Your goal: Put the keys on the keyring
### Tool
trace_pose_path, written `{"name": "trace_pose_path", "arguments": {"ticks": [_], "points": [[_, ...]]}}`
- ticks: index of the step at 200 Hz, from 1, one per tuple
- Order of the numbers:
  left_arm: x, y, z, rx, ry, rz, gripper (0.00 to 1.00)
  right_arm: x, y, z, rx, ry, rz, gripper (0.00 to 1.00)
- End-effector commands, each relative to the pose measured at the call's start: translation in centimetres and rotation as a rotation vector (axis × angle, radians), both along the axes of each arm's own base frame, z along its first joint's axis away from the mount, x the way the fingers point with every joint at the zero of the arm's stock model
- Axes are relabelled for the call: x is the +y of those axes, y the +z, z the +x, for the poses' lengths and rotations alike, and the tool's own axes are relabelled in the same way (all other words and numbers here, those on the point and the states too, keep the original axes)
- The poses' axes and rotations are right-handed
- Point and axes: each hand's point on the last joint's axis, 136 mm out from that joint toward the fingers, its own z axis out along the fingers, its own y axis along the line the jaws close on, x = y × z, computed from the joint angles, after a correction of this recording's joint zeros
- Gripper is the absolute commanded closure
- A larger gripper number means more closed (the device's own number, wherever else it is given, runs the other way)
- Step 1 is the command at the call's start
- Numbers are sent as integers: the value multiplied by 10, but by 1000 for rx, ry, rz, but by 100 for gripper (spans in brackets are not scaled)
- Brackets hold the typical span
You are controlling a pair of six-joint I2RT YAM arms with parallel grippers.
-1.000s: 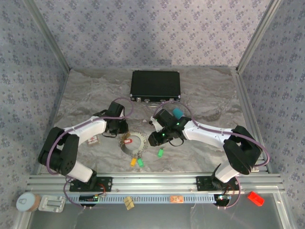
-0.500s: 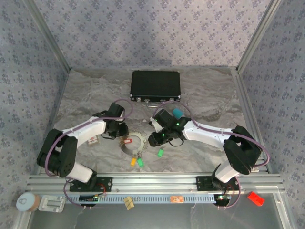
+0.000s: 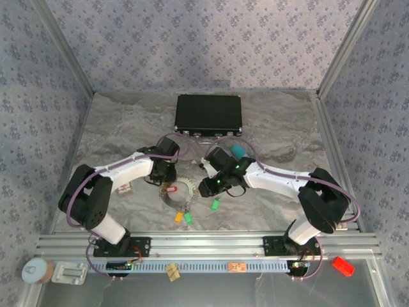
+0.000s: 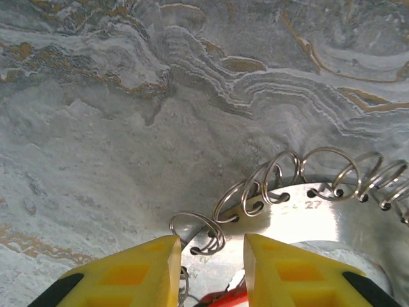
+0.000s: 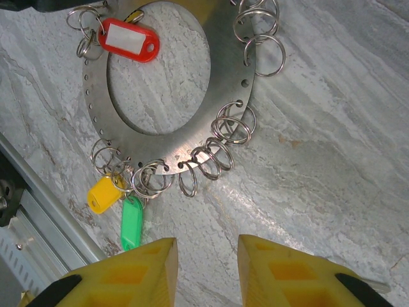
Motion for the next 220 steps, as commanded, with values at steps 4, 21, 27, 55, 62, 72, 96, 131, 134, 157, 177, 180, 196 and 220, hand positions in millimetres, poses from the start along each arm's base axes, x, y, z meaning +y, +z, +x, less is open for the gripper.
{"name": "trace_pose_path", "arguments": {"ticks": [4, 21, 27, 55, 62, 72, 96, 131, 134, 157, 177, 180, 196, 220], "points": [[2, 0, 1, 3, -18, 46, 68, -2, -2, -4, 8, 17, -23, 68], [3, -3, 1, 7, -18, 52, 68, -2, -3, -4, 8, 16, -24, 68], [3, -4, 2, 7, -17, 54, 68, -1, -2, -4, 7, 18, -23, 68], [3, -8, 3, 9, -20, 66, 71, -1, -2, -4, 8, 18, -22, 69], [3, -9, 3, 12, -22, 68, 72, -1, -2, -4, 6, 18, -21, 69], [3, -10, 4, 14, -22, 73, 73, -1, -2, -4, 7, 18, -21, 68], [4, -12, 4, 15, -25, 85, 76, -1, -1, -4, 6, 18, -21, 69], [8, -8, 6, 0, -18, 101, 83, -1, -2, -4, 7, 17, -20, 69], [9, -8, 6, -2, -18, 104, 83, -1, -2, -4, 7, 17, -20, 69], [12, -2, 9, -33, -10, 113, 91, 1, -3, -4, 12, 25, -24, 69], [13, 5, 12, -77, -1, 105, 95, -1, -1, -4, 11, 22, -30, 68], [13, 6, 13, -84, 0, 103, 96, -1, -1, -4, 11, 21, -30, 68], [15, 17, 16, -139, -1, 98, 99, -2, 2, -3, 5, 9, -24, 69], [13, 43, 22, -257, -41, 77, 100, -4, 9, 0, -9, -17, 2, 69]]}}
